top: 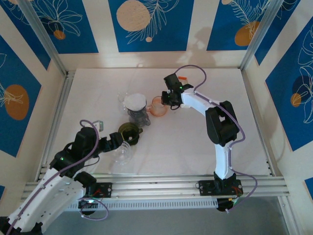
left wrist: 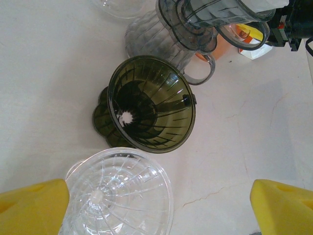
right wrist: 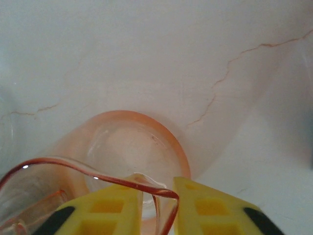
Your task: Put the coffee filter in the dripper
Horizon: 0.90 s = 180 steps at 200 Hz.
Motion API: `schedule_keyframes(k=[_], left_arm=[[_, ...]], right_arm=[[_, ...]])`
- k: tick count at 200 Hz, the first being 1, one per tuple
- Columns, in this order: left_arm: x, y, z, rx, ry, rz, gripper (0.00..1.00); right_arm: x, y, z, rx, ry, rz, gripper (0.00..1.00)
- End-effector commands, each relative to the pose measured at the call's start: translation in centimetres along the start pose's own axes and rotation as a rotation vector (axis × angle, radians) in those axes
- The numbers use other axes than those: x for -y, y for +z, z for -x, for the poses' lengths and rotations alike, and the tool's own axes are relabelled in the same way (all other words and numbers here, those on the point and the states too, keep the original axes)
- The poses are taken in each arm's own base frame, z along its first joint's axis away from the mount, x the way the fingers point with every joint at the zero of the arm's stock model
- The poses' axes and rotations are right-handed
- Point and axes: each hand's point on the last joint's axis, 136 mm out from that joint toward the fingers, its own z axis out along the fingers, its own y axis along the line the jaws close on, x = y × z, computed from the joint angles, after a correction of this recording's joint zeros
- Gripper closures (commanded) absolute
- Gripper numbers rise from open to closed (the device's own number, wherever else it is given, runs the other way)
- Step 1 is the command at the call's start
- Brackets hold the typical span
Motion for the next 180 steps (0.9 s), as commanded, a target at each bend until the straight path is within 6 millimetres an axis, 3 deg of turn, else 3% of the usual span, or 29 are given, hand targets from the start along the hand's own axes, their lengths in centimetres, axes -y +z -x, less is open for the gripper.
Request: schedule_keyframes(k=[1,60,89,122,180], left_arm=[[-0.1,-0.7,0.5,0.019,0.006,0.009,0.05],[0.1,-0.5,0.7,0.021,0.004,0.0,0.04],[0.3,-0.7,0.8,0.022,0.014,-0.004,0.04],[0.3,-0.8,0.9,0.025,0.026,-0.004,0.04],[0.4,-0.4,1.0,0.027,0.033,-0.018,0.03]], right_arm=[[1.1,-0.7,-0.1,-0.019,-0.009,-0.031,0.85],[2.6,-2.3,-0.7,-0.033,-0.028,-0.028,0.97],[3.0,-3.6,-2.0,-0.068,-0.055,-0.016,1.0],[2.8,-6.3,-5.4,-0.119,-0.083,0.056,1.0],[0.9,-9.4,-14.2,-0.261,-0.213,0.154,1.0]])
